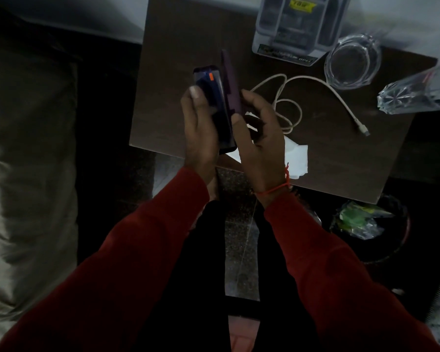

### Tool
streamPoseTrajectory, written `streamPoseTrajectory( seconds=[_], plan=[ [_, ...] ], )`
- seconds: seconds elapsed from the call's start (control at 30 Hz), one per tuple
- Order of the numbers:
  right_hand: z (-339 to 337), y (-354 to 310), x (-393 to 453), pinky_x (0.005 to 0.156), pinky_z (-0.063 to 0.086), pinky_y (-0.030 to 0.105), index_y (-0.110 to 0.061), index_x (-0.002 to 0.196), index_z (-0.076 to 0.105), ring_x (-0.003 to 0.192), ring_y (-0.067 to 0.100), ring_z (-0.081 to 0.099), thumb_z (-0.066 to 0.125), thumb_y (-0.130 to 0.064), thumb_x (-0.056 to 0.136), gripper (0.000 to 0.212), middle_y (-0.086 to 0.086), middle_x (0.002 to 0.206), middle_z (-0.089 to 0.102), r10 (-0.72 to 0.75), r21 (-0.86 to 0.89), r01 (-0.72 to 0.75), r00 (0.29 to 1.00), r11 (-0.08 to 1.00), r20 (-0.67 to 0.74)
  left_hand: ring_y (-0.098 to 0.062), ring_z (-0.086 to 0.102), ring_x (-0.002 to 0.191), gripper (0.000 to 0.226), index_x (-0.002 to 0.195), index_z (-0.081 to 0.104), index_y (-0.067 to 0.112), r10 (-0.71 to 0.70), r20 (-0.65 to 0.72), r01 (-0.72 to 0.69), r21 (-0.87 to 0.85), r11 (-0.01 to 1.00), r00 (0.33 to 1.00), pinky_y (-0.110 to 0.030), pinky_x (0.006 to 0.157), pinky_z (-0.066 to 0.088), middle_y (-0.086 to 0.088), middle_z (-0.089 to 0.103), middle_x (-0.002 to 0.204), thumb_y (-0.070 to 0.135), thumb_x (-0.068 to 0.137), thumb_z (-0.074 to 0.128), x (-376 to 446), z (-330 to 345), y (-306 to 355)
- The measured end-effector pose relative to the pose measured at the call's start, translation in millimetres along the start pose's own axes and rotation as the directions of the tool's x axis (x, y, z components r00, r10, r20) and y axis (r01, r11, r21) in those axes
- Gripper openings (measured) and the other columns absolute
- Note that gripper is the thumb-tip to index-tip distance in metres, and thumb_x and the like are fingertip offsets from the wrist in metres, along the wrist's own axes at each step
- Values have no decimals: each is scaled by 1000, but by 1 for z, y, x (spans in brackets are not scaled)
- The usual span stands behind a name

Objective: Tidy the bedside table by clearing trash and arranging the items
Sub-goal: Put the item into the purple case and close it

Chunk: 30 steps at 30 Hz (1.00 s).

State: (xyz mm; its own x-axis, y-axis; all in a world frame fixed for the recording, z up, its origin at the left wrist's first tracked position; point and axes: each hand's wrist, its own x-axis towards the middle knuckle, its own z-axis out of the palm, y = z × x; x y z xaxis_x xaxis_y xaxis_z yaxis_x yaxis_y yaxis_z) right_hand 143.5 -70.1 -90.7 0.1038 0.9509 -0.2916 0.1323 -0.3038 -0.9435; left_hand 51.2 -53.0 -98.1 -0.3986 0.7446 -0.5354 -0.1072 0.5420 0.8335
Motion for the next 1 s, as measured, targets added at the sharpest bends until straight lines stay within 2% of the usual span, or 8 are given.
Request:
streamPoseTrajectory(
  seconds=[0.1,0.17,0.33,0.5,0.63,0.8,0.9,1.0],
  plan=[
    [0,0,3,96,53,34,-12,129,59,117,13,56,69,-16,89,42,7,132,54,-74,-138,73,997,988,-1,-19,54,138,71,149,46,19,-20,73,25,-71,997,997,-48,116,44,-9,57,147,68,101,28,0,-4,5],
    [1,0,5,96,51,26,-9,127,60,118,13,54,74,-13,84,45,10,132,52,-122,-204,119,993,972,-1,-23,66,122,52,140,51,13,-23,87,30,-76,997,996,-43,101,56,-13,65,134,50,107,38,-3,-2,8],
    [9,5,8,93,49,54,-3,129,51,118,28,55,77,-5,75,60,11,130,53,-218,-219,210,976,953,-12,-22,72,106,41,139,45,4,-3,110,21,-160,987,994,-33,89,60,-16,70,122,12,102,61,4,-1,5],
    [13,9,13,95,48,54,-1,132,50,120,30,54,75,-2,74,63,16,132,52,-243,-233,238,970,943,4,-24,71,107,40,137,44,2,29,108,-20,-79,997,994,-38,93,60,-19,68,124,10,102,59,14,-4,3],
    [4,17,17,100,48,47,-1,131,52,120,27,55,70,-8,86,49,14,132,56,-230,-279,220,973,935,-4,-33,68,118,42,138,44,5,34,110,-27,-67,997,993,-48,100,58,-18,65,131,18,102,60,34,-10,6],
    [-33,42,21,93,52,48,-2,119,61,110,29,60,62,-4,90,29,11,118,62,-240,-358,185,964,915,-117,-3,70,93,41,136,57,6,59,-63,-45,206,977,996,-18,80,58,-3,70,118,27,101,64,89,-21,7],
    [-54,61,27,96,50,38,-6,119,63,110,30,59,59,-9,85,33,12,119,61,-224,-485,126,963,866,-151,-11,69,103,43,133,63,10,105,-86,-63,393,917,991,-27,91,57,-3,72,121,36,99,65,111,-24,7],
    [-68,73,37,89,28,22,-12,120,63,111,31,54,66,-23,84,37,11,120,62,-181,-636,33,969,771,-168,-12,68,111,44,134,64,15,132,-59,-89,477,874,989,-28,97,55,-2,71,126,39,98,64,129,-22,1]
  ],
)
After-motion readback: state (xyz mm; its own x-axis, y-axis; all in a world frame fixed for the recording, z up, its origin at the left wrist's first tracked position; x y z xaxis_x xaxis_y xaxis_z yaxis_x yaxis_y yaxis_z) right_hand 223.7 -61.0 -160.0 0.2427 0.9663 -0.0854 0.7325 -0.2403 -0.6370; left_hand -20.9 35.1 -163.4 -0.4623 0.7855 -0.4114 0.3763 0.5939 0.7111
